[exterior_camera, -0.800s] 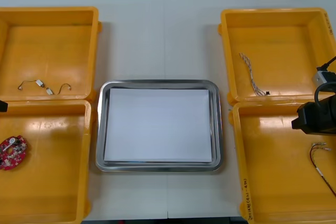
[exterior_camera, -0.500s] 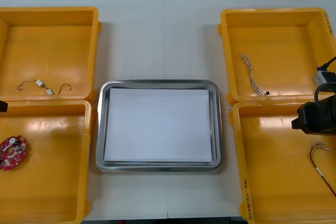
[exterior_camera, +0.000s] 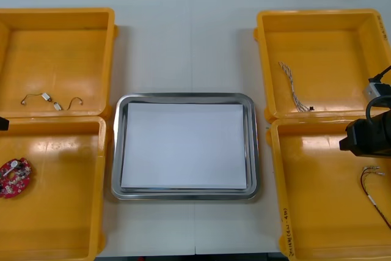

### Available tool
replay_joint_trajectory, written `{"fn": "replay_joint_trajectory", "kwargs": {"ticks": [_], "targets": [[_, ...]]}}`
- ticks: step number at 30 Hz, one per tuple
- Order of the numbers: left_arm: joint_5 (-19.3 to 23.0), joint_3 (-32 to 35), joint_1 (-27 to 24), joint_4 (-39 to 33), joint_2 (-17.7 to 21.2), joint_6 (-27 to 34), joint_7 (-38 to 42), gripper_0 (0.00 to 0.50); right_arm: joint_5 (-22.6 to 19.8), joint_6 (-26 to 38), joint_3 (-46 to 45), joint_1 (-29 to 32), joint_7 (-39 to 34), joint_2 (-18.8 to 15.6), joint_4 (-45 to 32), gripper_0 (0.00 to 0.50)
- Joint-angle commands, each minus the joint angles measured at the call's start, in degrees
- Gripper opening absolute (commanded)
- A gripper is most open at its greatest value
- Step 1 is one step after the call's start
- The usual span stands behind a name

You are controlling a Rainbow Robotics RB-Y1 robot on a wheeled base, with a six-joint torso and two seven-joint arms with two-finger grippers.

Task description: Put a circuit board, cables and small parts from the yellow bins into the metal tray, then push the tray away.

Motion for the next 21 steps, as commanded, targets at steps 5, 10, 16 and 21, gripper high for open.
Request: {"fn": "replay_joint_trajectory", "kwargs": {"ticks": [5,10,16,21], "targets": [[0.0,0.0,-0.6,-1.8,2.6,0.4,0.8,0.500,0.5,0.3,0.0,0.6,-0.9,-2.3,-1.8,0.500],[0.0,0.0,-0.6,-1.8,2.6,0.4,0.8,0.500,0.5,0.3,0.0,0.6,-0.9,-2.3,-1.8,0.500],[0.0,0.0,-0.6,-1.8,2.6,0.4,0.8,0.500,0.5,0.3,0.0,0.6,-0.9,-2.3,-1.8,0.500],[0.0,0.0,-0.6,-1.8,2.6,0.4,0.8,0.500,0.5,0.3,0.0,0.6,-0.9,-2.3,-1.8,0.500]]}}
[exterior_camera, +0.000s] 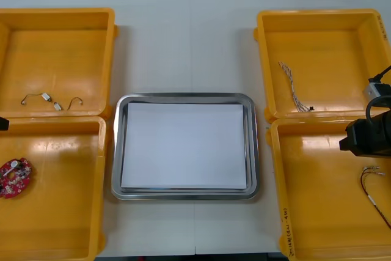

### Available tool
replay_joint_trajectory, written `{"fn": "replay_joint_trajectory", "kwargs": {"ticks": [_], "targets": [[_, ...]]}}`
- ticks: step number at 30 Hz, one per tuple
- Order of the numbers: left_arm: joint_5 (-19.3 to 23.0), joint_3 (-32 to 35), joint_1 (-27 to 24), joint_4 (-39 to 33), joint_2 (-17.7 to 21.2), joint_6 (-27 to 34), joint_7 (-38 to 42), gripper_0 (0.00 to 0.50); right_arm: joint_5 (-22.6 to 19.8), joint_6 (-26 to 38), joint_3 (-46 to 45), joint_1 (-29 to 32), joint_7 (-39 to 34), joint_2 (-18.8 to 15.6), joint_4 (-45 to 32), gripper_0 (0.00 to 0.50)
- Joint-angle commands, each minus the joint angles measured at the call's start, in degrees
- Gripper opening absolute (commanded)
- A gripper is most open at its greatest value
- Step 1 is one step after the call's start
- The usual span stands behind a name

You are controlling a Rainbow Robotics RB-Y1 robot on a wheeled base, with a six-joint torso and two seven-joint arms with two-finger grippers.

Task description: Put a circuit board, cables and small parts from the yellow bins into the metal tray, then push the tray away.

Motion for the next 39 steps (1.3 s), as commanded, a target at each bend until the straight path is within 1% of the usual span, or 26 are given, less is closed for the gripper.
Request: {"fn": "replay_joint_trajectory", "kwargs": {"ticks": [1,39], "targets": [[0.0,0.0,-0.6,-1.8,2.6,0.4,0.8,0.500,0.5,0.3,0.0,0.6,-0.9,-2.3,-1.8,0.500],[0.0,0.0,-0.6,-1.8,2.6,0.4,0.8,0.500,0.5,0.3,0.0,0.6,-0.9,-2.3,-1.8,0.500]]}}
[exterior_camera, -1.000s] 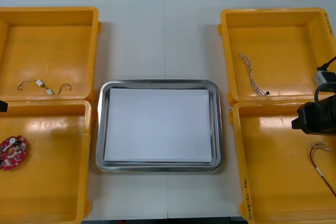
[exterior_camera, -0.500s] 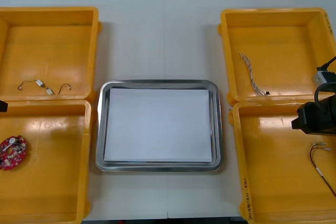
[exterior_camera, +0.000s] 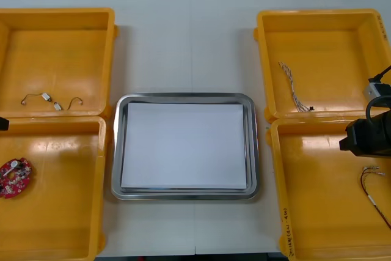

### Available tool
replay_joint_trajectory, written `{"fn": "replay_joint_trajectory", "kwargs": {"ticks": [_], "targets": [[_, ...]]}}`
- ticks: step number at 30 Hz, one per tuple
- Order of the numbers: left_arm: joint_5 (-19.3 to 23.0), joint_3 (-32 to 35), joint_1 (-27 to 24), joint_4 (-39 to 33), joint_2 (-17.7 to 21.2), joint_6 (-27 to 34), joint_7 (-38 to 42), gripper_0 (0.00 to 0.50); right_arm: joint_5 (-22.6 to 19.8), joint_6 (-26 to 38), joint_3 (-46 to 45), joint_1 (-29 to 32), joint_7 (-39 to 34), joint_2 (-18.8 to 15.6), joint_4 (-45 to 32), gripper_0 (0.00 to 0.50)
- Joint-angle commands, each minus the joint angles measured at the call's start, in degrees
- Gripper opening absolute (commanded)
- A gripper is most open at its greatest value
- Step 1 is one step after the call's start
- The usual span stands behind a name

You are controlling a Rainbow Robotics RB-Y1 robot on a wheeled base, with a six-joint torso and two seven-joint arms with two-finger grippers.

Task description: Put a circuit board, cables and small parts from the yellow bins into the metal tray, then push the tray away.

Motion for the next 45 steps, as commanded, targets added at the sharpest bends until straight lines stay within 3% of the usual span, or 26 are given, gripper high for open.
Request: {"fn": "replay_joint_trajectory", "kwargs": {"ticks": [1,45], "targets": [[0.0,0.0,-0.6,-1.8,2.6,0.4,0.8,0.500,0.5,0.3,0.0,0.6,-0.8,-2.3,-1.8,0.500],[0.0,0.0,-0.6,-1.8,2.6,0.4,0.8,0.500,0.5,0.3,0.0,0.6,-0.8,-2.3,-1.8,0.500]]}}
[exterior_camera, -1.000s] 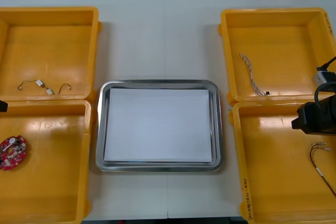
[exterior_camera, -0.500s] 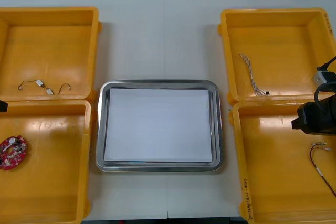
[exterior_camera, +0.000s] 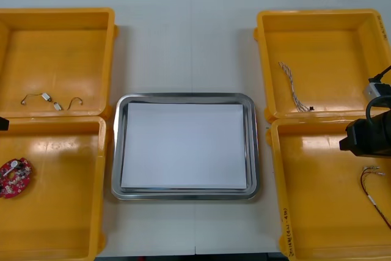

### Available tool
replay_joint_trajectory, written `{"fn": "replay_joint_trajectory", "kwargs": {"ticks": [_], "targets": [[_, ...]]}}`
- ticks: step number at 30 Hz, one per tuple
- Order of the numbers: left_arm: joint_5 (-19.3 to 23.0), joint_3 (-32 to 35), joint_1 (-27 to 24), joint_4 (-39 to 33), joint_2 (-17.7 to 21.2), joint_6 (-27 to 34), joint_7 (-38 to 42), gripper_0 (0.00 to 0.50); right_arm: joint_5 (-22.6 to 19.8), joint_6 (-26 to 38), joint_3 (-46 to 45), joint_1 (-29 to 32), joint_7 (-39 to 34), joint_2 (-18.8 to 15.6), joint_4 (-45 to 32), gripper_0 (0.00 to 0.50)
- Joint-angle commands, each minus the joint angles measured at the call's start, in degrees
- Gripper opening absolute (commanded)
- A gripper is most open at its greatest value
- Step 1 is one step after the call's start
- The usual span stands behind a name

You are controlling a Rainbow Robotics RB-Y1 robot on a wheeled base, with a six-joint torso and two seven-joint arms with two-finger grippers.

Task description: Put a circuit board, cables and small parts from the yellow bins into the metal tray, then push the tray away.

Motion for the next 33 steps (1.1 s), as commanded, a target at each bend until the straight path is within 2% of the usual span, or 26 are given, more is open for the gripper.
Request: {"fn": "replay_joint_trajectory", "kwargs": {"ticks": [1,4,12,26,33], "targets": [[0.0,0.0,-0.6,-1.8,2.6,0.4,0.8,0.500,0.4,0.3,0.0,0.6,-0.9,-2.3,-1.8,0.500],[0.2,0.2,1.6,-1.3,2.2,0.4,1.0,0.500,0.4,0.3,0.0,0.6,-0.9,-2.3,-1.8,0.500],[-1.1,0.6,1.9,-1.7,2.7,0.4,2.5,0.500,0.4,0.3,0.0,0.6,-0.9,-2.3,-1.8,0.500],[-2.5,0.5,2.2,-0.9,2.6,0.4,24.7,0.500,0.4,0.3,0.0,0.6,-0.9,-2.3,-1.8,0.500],[-3.9,-0.2,2.3,3.3,2.6,0.4,34.0,0.500,0.4,0.3,0.0,0.6,-0.9,-2.3,-1.8,0.500]]}}
